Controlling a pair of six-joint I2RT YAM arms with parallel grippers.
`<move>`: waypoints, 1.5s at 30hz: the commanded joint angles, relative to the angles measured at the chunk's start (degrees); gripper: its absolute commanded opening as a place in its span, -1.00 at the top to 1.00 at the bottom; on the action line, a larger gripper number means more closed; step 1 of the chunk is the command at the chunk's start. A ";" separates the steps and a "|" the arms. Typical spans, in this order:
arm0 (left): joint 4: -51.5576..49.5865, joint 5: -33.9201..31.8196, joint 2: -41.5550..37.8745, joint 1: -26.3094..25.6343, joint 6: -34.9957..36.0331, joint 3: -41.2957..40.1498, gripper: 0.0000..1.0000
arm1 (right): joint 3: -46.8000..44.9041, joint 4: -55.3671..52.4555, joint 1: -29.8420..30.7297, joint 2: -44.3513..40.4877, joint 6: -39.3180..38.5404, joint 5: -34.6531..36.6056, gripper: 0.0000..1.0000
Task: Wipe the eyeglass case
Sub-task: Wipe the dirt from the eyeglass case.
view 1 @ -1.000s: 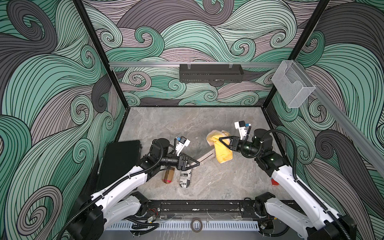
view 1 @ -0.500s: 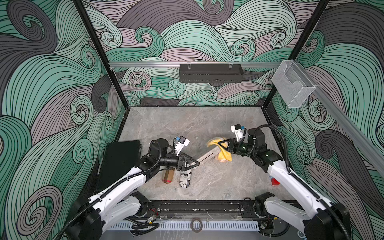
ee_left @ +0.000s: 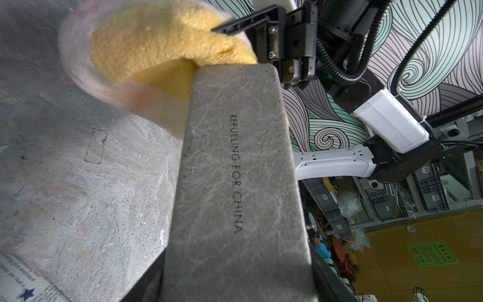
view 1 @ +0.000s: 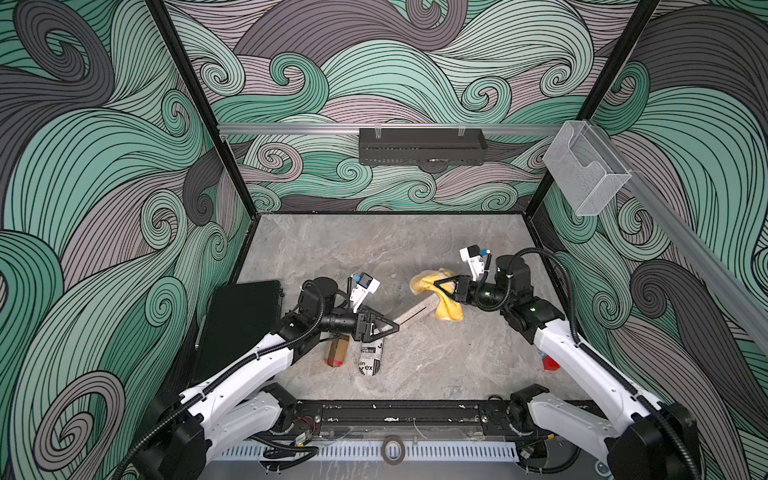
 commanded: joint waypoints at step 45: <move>-25.25 -81.61 11.68 -37.93 39.80 17.99 0.05 | 49.66 -48.39 16.10 35.43 -39.59 0.99 1.00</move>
